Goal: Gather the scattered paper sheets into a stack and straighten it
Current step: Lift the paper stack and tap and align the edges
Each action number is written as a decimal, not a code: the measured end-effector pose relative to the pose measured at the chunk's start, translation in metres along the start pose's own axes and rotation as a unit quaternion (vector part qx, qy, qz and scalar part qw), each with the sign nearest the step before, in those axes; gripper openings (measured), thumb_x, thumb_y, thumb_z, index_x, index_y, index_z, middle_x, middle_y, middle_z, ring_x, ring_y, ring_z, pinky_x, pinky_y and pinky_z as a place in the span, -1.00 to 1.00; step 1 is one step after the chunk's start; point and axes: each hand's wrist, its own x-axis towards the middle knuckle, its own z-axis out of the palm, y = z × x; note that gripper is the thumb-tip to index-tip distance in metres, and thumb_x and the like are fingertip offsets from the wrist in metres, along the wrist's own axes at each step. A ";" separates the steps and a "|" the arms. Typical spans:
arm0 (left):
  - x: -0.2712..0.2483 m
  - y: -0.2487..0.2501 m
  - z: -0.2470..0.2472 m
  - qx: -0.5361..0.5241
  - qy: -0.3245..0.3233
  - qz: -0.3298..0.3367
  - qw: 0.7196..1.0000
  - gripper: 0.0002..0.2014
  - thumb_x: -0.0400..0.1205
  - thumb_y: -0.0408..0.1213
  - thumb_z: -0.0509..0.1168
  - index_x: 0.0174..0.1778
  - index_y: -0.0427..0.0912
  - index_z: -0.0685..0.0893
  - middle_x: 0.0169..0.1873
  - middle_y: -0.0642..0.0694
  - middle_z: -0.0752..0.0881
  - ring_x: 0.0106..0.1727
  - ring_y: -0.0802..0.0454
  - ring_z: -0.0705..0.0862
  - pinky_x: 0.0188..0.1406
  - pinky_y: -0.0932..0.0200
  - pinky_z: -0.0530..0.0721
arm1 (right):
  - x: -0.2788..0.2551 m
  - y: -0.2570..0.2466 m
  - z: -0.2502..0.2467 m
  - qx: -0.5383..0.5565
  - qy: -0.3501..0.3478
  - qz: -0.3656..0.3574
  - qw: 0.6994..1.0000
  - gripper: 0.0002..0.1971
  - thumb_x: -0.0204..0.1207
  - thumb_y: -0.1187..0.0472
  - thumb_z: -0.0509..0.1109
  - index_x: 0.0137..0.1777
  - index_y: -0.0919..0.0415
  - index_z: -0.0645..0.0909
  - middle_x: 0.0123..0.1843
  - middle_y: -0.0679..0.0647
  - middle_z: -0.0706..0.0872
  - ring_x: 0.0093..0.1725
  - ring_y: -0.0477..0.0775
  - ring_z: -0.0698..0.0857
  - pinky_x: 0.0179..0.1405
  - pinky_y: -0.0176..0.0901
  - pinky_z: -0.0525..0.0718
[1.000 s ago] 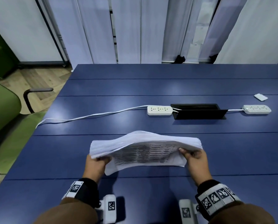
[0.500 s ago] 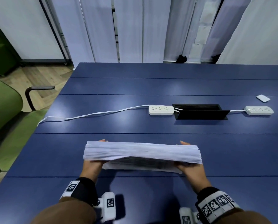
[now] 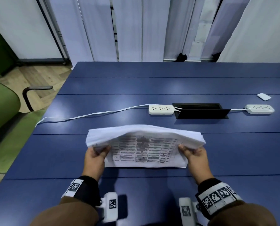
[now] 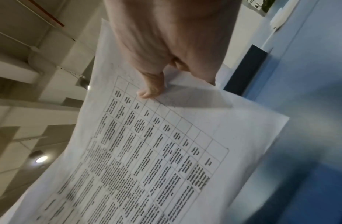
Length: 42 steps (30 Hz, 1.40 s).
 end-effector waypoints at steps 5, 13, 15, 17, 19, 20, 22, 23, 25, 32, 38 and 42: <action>0.005 -0.007 -0.008 0.006 -0.008 0.004 1.000 -0.70 0.56 -0.65 0.32 0.23 -0.58 0.57 0.01 -0.30 0.77 0.09 0.00 0.78 0.05 0.36 0.70 | -0.005 -0.008 -0.005 -0.015 -0.006 -0.005 1.000 -0.52 0.32 0.35 0.58 0.24 0.38 0.59 -0.02 0.02 0.85 0.09 0.01 0.79 0.01 -0.22 0.77; -0.002 -0.016 -0.012 -0.004 -0.072 -0.037 0.997 -0.47 0.52 -0.37 0.49 0.41 -0.35 0.53 0.25 -0.25 0.73 0.30 -0.14 0.70 0.33 -0.04 0.61 | -0.011 0.008 -0.004 -0.068 -0.029 -0.013 0.997 -0.45 0.32 0.20 0.57 0.32 0.10 0.49 0.21 -0.07 0.74 0.27 -0.07 0.68 0.26 -0.18 0.63; -0.004 -0.014 -0.010 0.000 -0.065 -0.036 0.997 -0.55 0.59 -0.53 0.35 0.42 -0.30 0.51 0.25 -0.21 0.73 0.27 -0.08 0.71 0.31 0.00 0.61 | -0.012 0.001 -0.003 -0.075 -0.042 -0.029 0.996 -0.50 0.33 0.08 0.56 0.26 -0.05 0.49 0.19 -0.15 0.74 0.28 -0.12 0.67 0.27 -0.23 0.63; -0.005 -0.012 -0.011 0.010 -0.060 -0.031 0.998 -0.59 0.61 -0.61 0.27 0.40 -0.36 0.52 0.19 -0.20 0.74 0.18 0.00 0.74 0.17 0.20 0.69 | -0.014 -0.009 -0.003 -0.083 -0.037 -0.040 0.995 -0.49 0.30 0.10 0.59 0.21 -0.12 0.47 0.16 -0.17 0.73 0.25 -0.12 0.67 0.21 -0.33 0.64; -0.004 -0.015 -0.013 0.018 -0.051 -0.027 0.998 -0.64 0.63 -0.65 0.22 0.36 -0.46 0.53 0.19 -0.29 0.73 0.16 0.02 0.74 0.08 0.36 0.69 | -0.015 -0.026 -0.003 -0.133 -0.009 -0.076 0.988 -0.44 0.31 0.28 0.62 0.21 -0.08 0.44 0.11 -0.29 0.68 0.20 -0.14 0.66 0.15 -0.44 0.61; -0.004 -0.016 -0.014 0.019 -0.049 -0.026 0.998 -0.65 0.63 -0.66 0.20 0.35 -0.49 0.54 0.21 -0.33 0.71 0.20 -0.05 0.72 0.11 0.38 0.67 | -0.014 -0.038 -0.003 -0.184 0.005 -0.107 0.977 -0.39 0.29 0.30 0.64 0.23 -0.08 0.43 0.07 -0.35 0.65 0.16 -0.19 0.65 0.13 -0.47 0.58; -0.006 -0.017 -0.015 0.012 -0.050 -0.025 0.998 -0.65 0.64 -0.66 0.19 0.36 -0.49 0.54 0.24 -0.34 0.70 0.21 -0.03 0.70 0.18 0.38 0.65 | -0.010 -0.064 0.004 -0.346 0.005 -0.173 0.922 -0.42 0.29 0.20 0.66 0.23 -0.13 0.47 0.02 -0.29 0.65 0.10 -0.20 0.65 0.28 -0.28 0.53; -0.007 -0.016 -0.014 0.007 -0.052 -0.024 0.998 -0.65 0.65 -0.66 0.18 0.37 -0.48 0.54 0.23 -0.31 0.71 0.18 0.07 0.72 0.19 0.37 0.64 | -0.008 -0.074 0.009 -0.462 -0.011 -0.200 0.864 -0.53 0.32 0.12 0.62 0.18 -0.12 0.51 0.00 -0.23 0.65 0.11 -0.13 0.66 0.40 -0.07 0.45; -0.012 -0.013 -0.011 0.002 -0.051 -0.023 0.998 -0.65 0.65 -0.68 0.16 0.34 -0.42 0.57 0.11 -0.16 0.77 0.08 0.24 0.74 0.16 0.40 0.65 | -0.007 -0.090 0.030 -0.674 -0.060 -0.182 0.713 -0.73 0.42 0.01 0.47 0.10 -0.08 0.56 0.01 -0.13 0.63 0.19 0.04 0.63 0.53 0.32 0.18; -0.018 -0.003 -0.009 0.012 -0.050 0.004 0.999 -0.61 0.61 -0.73 0.17 0.06 -0.15 0.67 -0.15 0.25 0.83 -0.05 0.37 0.75 0.05 0.48 0.64 | -0.015 -0.084 0.114 -0.696 -0.223 -0.213 0.648 -0.87 0.56 0.10 0.32 0.05 0.05 0.47 0.06 0.07 0.72 0.13 0.23 0.67 -0.12 -0.04 0.42; -0.006 0.000 -0.041 -0.008 0.012 0.022 1.000 -0.48 0.48 -0.45 0.52 0.32 -0.14 0.53 0.20 0.02 0.69 0.26 0.06 0.64 0.30 0.14 0.63 | -0.006 -0.098 0.109 -0.568 -0.133 -0.191 0.790 -0.87 0.41 0.15 0.44 -0.19 -0.02 0.51 -0.24 0.04 0.78 -0.09 0.20 0.72 -0.24 -0.05 0.57; -0.003 0.006 -0.034 -0.089 -0.039 -0.021 0.995 0.01 0.19 0.04 0.68 0.50 -0.24 0.39 0.35 -0.13 0.66 0.36 0.00 0.63 0.37 0.11 0.61 | 0.009 -0.088 0.089 -0.173 -0.139 -0.064 0.973 -0.65 0.36 0.52 0.49 -0.09 0.01 0.74 -0.18 -0.07 0.84 -0.15 -0.08 0.76 0.05 -0.01 0.73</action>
